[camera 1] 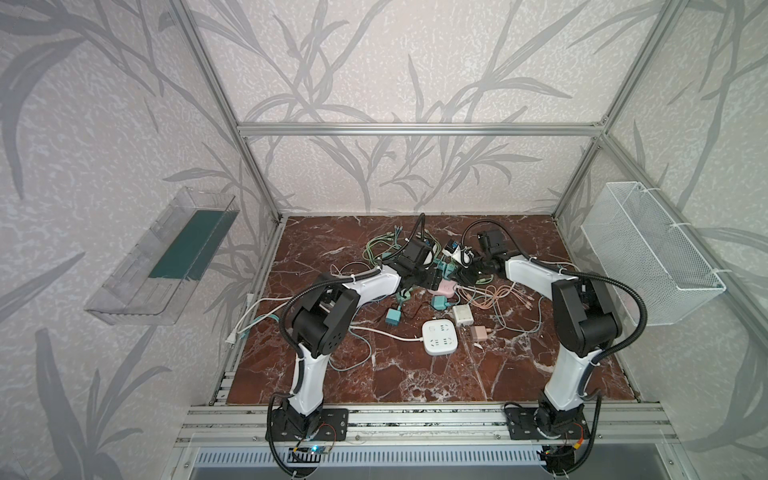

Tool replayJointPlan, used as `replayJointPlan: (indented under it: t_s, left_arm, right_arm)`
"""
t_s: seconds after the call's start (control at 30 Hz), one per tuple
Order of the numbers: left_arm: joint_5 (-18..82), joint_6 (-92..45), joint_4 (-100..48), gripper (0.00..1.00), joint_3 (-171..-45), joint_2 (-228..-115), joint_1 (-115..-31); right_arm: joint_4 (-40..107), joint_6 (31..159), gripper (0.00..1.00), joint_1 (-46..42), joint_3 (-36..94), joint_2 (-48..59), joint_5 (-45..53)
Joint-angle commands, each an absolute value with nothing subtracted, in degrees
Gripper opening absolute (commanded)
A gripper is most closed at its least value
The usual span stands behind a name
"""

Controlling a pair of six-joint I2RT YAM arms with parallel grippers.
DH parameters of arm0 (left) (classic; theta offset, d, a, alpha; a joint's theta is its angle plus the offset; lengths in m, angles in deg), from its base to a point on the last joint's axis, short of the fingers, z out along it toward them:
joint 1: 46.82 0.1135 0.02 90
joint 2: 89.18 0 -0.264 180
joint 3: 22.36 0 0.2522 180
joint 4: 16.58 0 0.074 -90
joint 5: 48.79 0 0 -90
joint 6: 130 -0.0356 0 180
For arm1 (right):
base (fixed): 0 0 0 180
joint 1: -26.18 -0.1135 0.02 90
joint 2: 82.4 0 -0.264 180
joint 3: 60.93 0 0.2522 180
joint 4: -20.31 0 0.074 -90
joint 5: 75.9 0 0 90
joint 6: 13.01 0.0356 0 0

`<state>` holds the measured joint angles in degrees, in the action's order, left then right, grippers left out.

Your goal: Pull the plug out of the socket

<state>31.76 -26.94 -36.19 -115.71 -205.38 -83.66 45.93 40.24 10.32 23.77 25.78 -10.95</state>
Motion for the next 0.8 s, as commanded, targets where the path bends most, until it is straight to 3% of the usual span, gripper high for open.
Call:
replayJointPlan:
  t_s: [0.0, 0.77]
  left_arm:
    - [29.63, -27.62, -37.59, 0.8, -116.99, -206.17, -83.35]
    - [28.79, -26.82, -40.39, 0.79, -120.35, -209.8, -82.95]
  right_arm:
    - [48.83, 38.54, 0.6, 10.18, 26.04, 27.07, -11.74]
    - [52.22, 36.47, 0.5, 9.04, 30.34, 31.14, -13.67]
